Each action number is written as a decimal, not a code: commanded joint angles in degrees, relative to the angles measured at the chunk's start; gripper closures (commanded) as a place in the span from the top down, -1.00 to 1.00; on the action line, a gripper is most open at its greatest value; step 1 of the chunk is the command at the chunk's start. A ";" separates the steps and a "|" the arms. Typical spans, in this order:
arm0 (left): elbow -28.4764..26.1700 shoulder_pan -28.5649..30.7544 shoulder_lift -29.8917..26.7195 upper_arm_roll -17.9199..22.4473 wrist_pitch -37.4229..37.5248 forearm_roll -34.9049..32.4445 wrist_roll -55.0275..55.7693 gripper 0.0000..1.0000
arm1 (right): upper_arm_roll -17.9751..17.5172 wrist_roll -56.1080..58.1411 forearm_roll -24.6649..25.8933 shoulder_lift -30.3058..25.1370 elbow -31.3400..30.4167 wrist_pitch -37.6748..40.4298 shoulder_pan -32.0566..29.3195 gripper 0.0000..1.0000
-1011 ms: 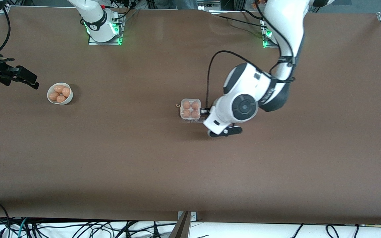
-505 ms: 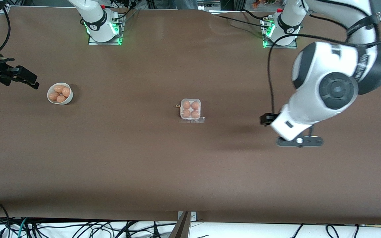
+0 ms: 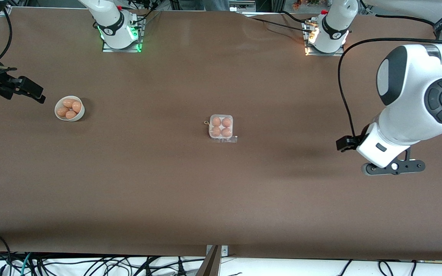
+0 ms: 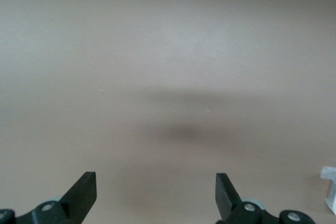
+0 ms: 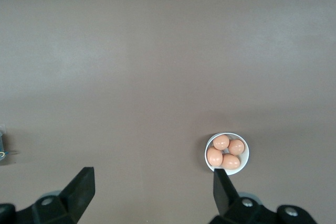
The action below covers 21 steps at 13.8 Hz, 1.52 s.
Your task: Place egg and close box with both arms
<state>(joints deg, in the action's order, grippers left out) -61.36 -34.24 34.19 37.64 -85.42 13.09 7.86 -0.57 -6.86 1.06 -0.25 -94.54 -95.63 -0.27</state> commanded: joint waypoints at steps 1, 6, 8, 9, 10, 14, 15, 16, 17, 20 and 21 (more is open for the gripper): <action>-0.17 5.20 -2.37 -0.10 0.52 -1.49 -1.35 1.00 | -0.49 0.27 0.08 -0.28 -0.03 0.18 -0.61 1.00; -4.98 24.74 -11.68 -22.93 0.35 -7.69 -2.41 1.00 | -0.49 0.18 0.08 -0.28 -0.03 0.18 -0.53 1.00; -13.04 25.27 -15.89 -28.30 -1.14 -15.17 -2.59 1.00 | -0.49 0.10 0.08 -0.28 -0.03 0.10 -0.53 1.00; -17.96 25.45 -18.43 -30.15 -3.76 -15.89 -2.59 1.00 | -0.49 0.18 0.08 -0.28 -0.03 0.01 -0.53 1.00; -21.84 25.45 -20.37 -30.43 -6.05 -15.99 -2.59 1.00 | -0.49 0.18 0.08 -0.28 -0.12 0.10 -0.53 1.00; -28.98 26.32 -24.87 -30.61 -10.89 -15.20 -4.16 1.00 | -0.49 0.18 0.08 -0.28 -0.03 0.10 -0.53 1.00; -30.30 27.28 -25.92 -30.96 -11.77 -14.24 -6.17 1.00 | -0.49 0.18 0.08 -0.28 -0.03 0.10 -0.53 1.00; -31.18 28.34 -26.89 -30.96 -11.96 -12.23 -8.10 1.00 | -0.49 0.18 0.17 -0.28 -0.12 0.10 -0.53 1.00; -31.28 29.57 -27.51 -30.96 -11.96 -10.90 -9.34 1.00 | -0.49 0.18 0.17 -0.28 -0.03 0.10 -0.53 1.00; -32.24 30.46 -28.48 -30.96 -13.18 -10.45 -10.14 1.00 | -0.49 0.18 0.43 -0.28 -0.03 0.01 -0.53 1.00; -33.99 30.46 -28.83 -30.96 -14.93 -10.45 -10.15 1.00 | -0.49 0.18 0.43 -0.28 -0.03 0.01 -0.53 1.00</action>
<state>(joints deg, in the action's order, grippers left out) -90.98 -4.21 7.49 7.34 -97.00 1.43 -0.82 -0.57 -6.86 1.06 -0.25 -94.55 -95.63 -0.28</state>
